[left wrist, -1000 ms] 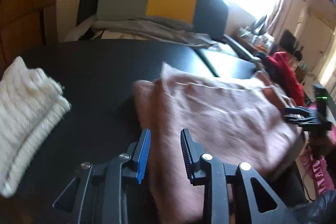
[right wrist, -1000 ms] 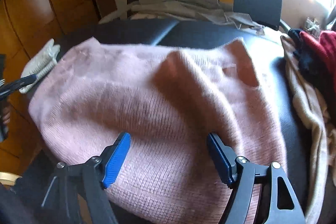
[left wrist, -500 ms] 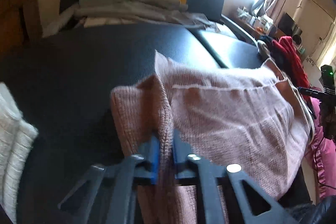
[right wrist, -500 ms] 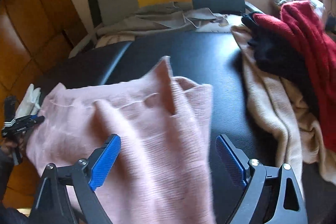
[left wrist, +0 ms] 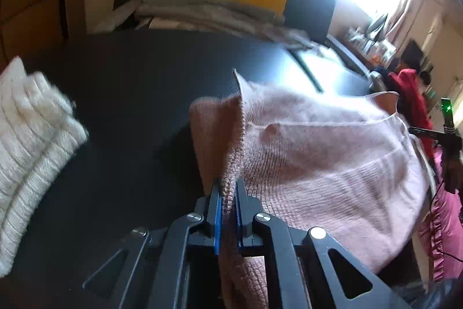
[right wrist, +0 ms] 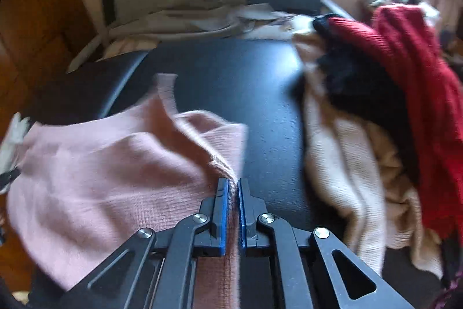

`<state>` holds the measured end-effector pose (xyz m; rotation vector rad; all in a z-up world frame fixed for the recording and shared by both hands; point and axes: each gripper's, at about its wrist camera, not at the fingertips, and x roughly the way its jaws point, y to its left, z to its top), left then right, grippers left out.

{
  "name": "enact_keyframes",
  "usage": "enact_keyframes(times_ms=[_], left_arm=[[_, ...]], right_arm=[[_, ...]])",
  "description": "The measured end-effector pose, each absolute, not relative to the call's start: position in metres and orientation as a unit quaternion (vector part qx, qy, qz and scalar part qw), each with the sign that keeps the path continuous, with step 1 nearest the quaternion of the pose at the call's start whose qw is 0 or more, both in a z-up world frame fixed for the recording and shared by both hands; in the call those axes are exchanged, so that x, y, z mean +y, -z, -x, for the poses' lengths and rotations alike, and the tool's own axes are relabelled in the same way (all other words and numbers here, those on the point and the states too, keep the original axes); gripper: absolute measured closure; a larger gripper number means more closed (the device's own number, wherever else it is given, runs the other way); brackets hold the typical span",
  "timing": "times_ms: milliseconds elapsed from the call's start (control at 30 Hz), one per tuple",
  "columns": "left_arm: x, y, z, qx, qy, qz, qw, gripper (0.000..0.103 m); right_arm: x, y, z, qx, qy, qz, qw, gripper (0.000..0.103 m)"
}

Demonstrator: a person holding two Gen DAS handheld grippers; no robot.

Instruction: Fold clothes

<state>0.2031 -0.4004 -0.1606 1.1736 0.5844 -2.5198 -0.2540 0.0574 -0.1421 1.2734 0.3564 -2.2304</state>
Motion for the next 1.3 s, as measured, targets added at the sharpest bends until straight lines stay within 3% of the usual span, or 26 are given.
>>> enact_keyframes(times_ms=[233, 400, 467, 533, 667, 767, 900, 1033, 1200, 1300], left_arm=[[-0.398, 0.141, -0.202, 0.179, 0.886, -0.390, 0.177, 0.088], [-0.390, 0.116, -0.214, 0.161, 0.898, -0.352, 0.211, 0.087], [-0.378, 0.108, -0.218, 0.161, 0.910, -0.324, 0.203, 0.082], [-0.362, 0.109, -0.216, 0.165, 0.918, -0.318, 0.172, 0.082], [-0.330, 0.151, -0.202, 0.122, 0.893, -0.398, 0.170, 0.081], [-0.318, 0.176, -0.221, 0.136, 0.890, -0.394, 0.184, 0.081], [-0.318, 0.177, -0.235, 0.175, 0.889, -0.382, 0.183, 0.081], [-0.313, 0.175, -0.232, 0.162, 0.887, -0.386, 0.195, 0.081], [-0.316, 0.167, -0.219, 0.145, 0.882, -0.401, 0.199, 0.079], [-0.318, 0.158, -0.214, 0.142, 0.882, -0.403, 0.198, 0.075]], right_arm=[[0.055, 0.144, 0.244, 0.127, 0.841, -0.449, 0.275, 0.098], [0.045, 0.109, 0.216, 0.130, 0.857, -0.387, 0.315, 0.060], [0.028, 0.107, 0.199, 0.150, 0.845, -0.381, 0.343, 0.053], [0.015, 0.114, 0.187, 0.174, 0.834, -0.386, 0.354, 0.051], [0.010, 0.155, 0.176, 0.196, 0.809, -0.444, 0.333, 0.046], [0.041, 0.171, 0.163, 0.128, 0.819, -0.458, 0.321, 0.044], [0.070, 0.173, 0.132, 0.107, 0.829, -0.448, 0.316, 0.044], [0.082, 0.175, 0.119, 0.098, 0.841, -0.430, 0.312, 0.043], [0.070, 0.175, 0.119, 0.109, 0.844, -0.427, 0.305, 0.029], [0.059, 0.173, 0.123, 0.124, 0.845, -0.425, 0.301, 0.028]])
